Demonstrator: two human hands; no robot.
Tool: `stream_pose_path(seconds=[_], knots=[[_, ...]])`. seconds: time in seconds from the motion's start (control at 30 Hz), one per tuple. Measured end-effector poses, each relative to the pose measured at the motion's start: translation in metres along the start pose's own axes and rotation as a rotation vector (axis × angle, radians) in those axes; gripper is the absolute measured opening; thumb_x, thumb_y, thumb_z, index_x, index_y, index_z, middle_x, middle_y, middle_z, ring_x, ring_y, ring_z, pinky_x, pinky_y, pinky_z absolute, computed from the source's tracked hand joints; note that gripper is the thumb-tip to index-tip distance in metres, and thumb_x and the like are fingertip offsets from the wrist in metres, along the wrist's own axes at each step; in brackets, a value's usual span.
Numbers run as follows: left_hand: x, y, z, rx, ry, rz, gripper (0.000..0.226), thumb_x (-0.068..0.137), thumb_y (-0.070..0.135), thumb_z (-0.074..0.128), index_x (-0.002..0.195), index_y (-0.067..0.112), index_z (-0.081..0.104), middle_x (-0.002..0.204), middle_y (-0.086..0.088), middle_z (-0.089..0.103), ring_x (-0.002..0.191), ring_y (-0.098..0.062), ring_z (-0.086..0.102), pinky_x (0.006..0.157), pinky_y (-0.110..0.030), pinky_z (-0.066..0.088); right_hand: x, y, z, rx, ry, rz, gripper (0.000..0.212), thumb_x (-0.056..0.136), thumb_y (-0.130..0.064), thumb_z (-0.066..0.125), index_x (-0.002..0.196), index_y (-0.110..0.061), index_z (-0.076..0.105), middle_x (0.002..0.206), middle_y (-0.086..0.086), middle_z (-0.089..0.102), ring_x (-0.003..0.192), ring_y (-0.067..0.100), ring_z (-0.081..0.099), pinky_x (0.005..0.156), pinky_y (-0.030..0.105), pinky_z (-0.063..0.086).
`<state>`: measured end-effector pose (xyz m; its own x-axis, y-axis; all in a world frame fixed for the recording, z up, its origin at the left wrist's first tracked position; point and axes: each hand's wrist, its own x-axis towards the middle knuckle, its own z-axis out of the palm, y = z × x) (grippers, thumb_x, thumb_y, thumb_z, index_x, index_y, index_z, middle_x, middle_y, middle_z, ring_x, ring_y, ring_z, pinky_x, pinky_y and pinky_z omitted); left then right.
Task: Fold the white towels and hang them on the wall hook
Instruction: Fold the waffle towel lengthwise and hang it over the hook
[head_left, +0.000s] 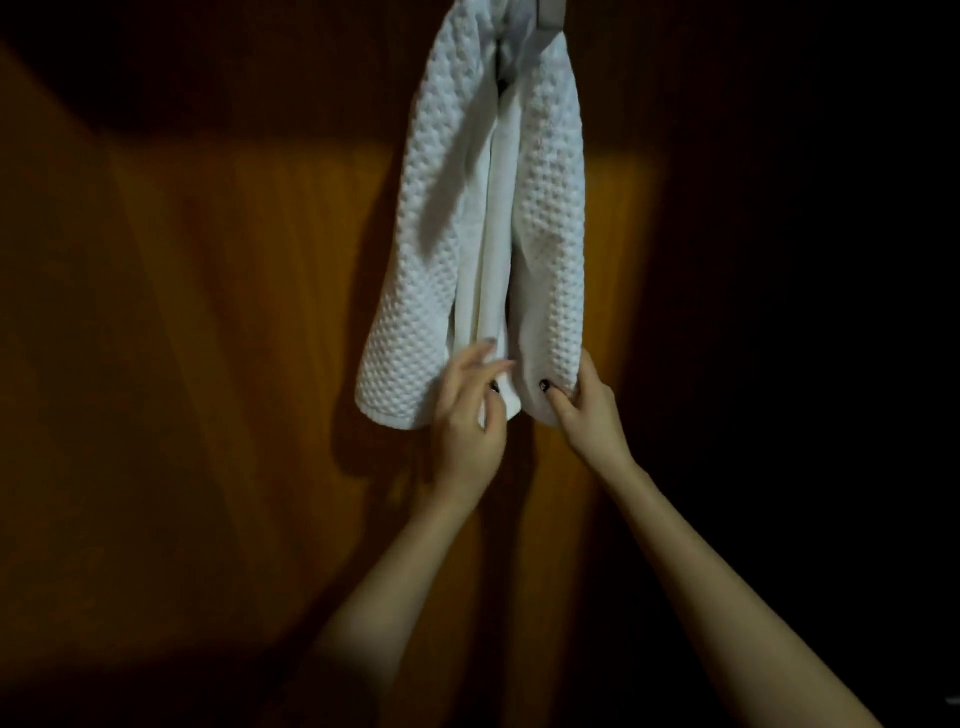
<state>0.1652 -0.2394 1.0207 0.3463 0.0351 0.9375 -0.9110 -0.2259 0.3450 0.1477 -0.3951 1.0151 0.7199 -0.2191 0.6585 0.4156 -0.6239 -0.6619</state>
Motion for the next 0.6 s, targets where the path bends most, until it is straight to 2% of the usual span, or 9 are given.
stream_pose_path(seconds=[0.07, 0.13, 0.2, 0.27, 0.33, 0.4, 0.47, 0.53, 0.6], knots=[[0.008, -0.004, -0.019, 0.181, 0.137, 0.068, 0.042, 0.081, -0.002, 0.05, 0.122, 0.008, 0.056, 0.131, -0.009, 0.048, 0.127, -0.019, 0.044, 0.107, -0.034, 0.037, -0.004, -0.006, 0.009, 0.019, 0.021, 0.007, 0.054, 0.093, -0.009, 0.053, 0.143, -0.024, 0.038, 0.108, -0.028, 0.059, 0.095, -0.012, 0.059, 0.072, 0.006, 0.045], [0.02, -0.015, -0.034, 0.348, 0.161, -0.034, 0.055, 0.077, 0.001, 0.058, 0.131, 0.006, 0.049, 0.139, -0.016, 0.044, 0.133, -0.028, 0.039, 0.11, -0.046, 0.032, -0.008, -0.012, 0.016, 0.043, 0.043, 0.032, 0.054, 0.094, -0.011, 0.052, 0.144, -0.024, 0.036, 0.111, -0.014, 0.063, 0.091, -0.006, 0.062, 0.07, 0.009, 0.046], [0.024, -0.025, -0.045, 0.451, 0.12, -0.22, 0.067, 0.078, 0.014, 0.065, 0.14, 0.007, 0.04, 0.147, -0.014, 0.038, 0.136, -0.03, 0.034, 0.109, -0.051, 0.03, -0.011, -0.016, 0.02, 0.06, 0.058, 0.053, 0.054, 0.095, -0.012, 0.052, 0.145, -0.022, 0.035, 0.117, -0.01, 0.062, 0.095, -0.007, 0.06, 0.074, 0.009, 0.047], [0.025, -0.031, -0.053, 0.326, 0.049, -0.428, 0.077, 0.081, 0.025, 0.066, 0.147, 0.018, 0.027, 0.146, -0.007, 0.039, 0.131, -0.028, 0.04, 0.1, -0.039, 0.039, -0.012, -0.02, 0.022, 0.062, 0.068, 0.057, 0.052, 0.095, -0.01, 0.051, 0.144, -0.02, 0.037, 0.119, -0.009, 0.059, 0.098, -0.008, 0.058, 0.078, 0.006, 0.045], [0.026, -0.037, -0.056, 0.194, -0.007, -0.584, 0.08, 0.083, 0.033, 0.065, 0.148, 0.032, 0.018, 0.133, -0.003, 0.05, 0.115, -0.025, 0.052, 0.079, -0.025, 0.041, -0.011, -0.025, 0.024, 0.08, 0.054, 0.067, 0.049, 0.095, -0.01, 0.051, 0.141, -0.021, 0.039, 0.123, -0.005, 0.059, 0.105, 0.002, 0.058, 0.084, 0.011, 0.046], [0.027, -0.043, -0.057, 0.185, -0.129, -0.677, 0.08, 0.083, 0.038, 0.065, 0.148, 0.032, 0.019, 0.136, -0.01, 0.05, 0.117, -0.028, 0.051, 0.082, -0.03, 0.043, -0.014, -0.031, 0.026, 0.088, 0.048, 0.082, 0.048, 0.095, -0.01, 0.051, 0.14, -0.021, 0.04, 0.127, -0.003, 0.058, 0.11, 0.006, 0.058, 0.089, 0.016, 0.047], [0.025, -0.043, -0.058, 0.249, -0.256, -0.71, 0.072, 0.085, 0.04, 0.063, 0.144, 0.019, 0.029, 0.136, -0.016, 0.049, 0.122, -0.035, 0.048, 0.096, -0.047, 0.043, -0.019, -0.037, 0.026, 0.064, 0.039, 0.085, 0.048, 0.095, -0.009, 0.05, 0.141, -0.02, 0.04, 0.128, -0.006, 0.056, 0.112, 0.005, 0.056, 0.091, 0.018, 0.046], [0.021, -0.034, -0.059, 0.355, -0.282, -0.674, 0.06, 0.085, 0.039, 0.063, 0.131, 0.007, 0.042, 0.125, -0.018, 0.054, 0.116, -0.037, 0.05, 0.095, -0.053, 0.042, -0.027, -0.045, 0.024, 0.036, 0.013, 0.096, 0.047, 0.097, -0.01, 0.049, 0.142, -0.019, 0.039, 0.132, -0.008, 0.053, 0.117, 0.005, 0.053, 0.097, 0.023, 0.045], [0.014, -0.021, -0.066, 0.395, -0.26, -0.642, 0.054, 0.085, 0.037, 0.063, 0.124, 0.004, 0.045, 0.12, -0.018, 0.055, 0.113, -0.034, 0.05, 0.093, -0.052, 0.042, -0.039, -0.054, 0.022, 0.01, -0.004, 0.114, 0.047, 0.099, -0.015, 0.049, 0.144, -0.018, 0.038, 0.139, -0.006, 0.049, 0.125, 0.008, 0.049, 0.103, 0.027, 0.041]])
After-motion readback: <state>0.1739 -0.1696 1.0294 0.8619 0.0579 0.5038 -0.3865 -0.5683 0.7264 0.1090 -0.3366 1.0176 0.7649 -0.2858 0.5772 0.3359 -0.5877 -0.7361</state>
